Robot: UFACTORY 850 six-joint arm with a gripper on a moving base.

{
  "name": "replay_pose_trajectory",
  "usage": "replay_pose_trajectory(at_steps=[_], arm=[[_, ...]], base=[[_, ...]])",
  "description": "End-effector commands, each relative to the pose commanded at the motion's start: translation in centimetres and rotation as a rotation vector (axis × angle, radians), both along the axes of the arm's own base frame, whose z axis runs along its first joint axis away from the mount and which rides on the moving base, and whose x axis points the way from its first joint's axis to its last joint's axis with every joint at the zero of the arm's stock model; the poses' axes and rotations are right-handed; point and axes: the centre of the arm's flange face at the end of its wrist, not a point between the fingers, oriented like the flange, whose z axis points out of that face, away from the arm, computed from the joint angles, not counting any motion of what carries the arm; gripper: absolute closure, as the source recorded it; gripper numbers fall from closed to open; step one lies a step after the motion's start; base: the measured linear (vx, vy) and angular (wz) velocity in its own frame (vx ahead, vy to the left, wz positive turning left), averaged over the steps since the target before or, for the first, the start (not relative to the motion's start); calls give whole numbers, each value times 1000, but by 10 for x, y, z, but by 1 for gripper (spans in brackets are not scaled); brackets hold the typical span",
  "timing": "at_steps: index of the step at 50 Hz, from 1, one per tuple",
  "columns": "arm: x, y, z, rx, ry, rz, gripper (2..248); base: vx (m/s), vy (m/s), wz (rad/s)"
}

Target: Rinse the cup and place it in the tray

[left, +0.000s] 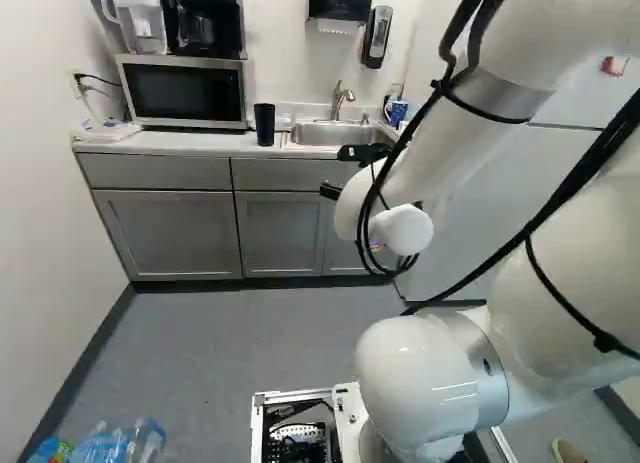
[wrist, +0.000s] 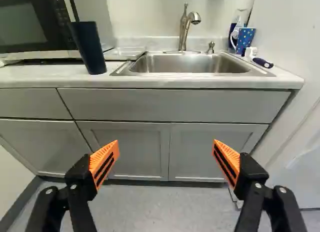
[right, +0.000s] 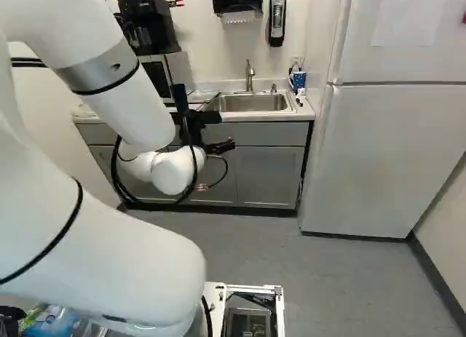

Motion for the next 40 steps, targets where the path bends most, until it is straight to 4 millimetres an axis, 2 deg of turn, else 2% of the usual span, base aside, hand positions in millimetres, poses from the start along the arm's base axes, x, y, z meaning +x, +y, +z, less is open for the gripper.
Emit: replay_pose_trajectory(at_steps=[21, 40], arm=[[32, 0, 22, 0, -46, 0, 3], [51, 0, 41, 0, -74, 0, 3]], base=[[0, 0, 0], [0, 0, 0]])
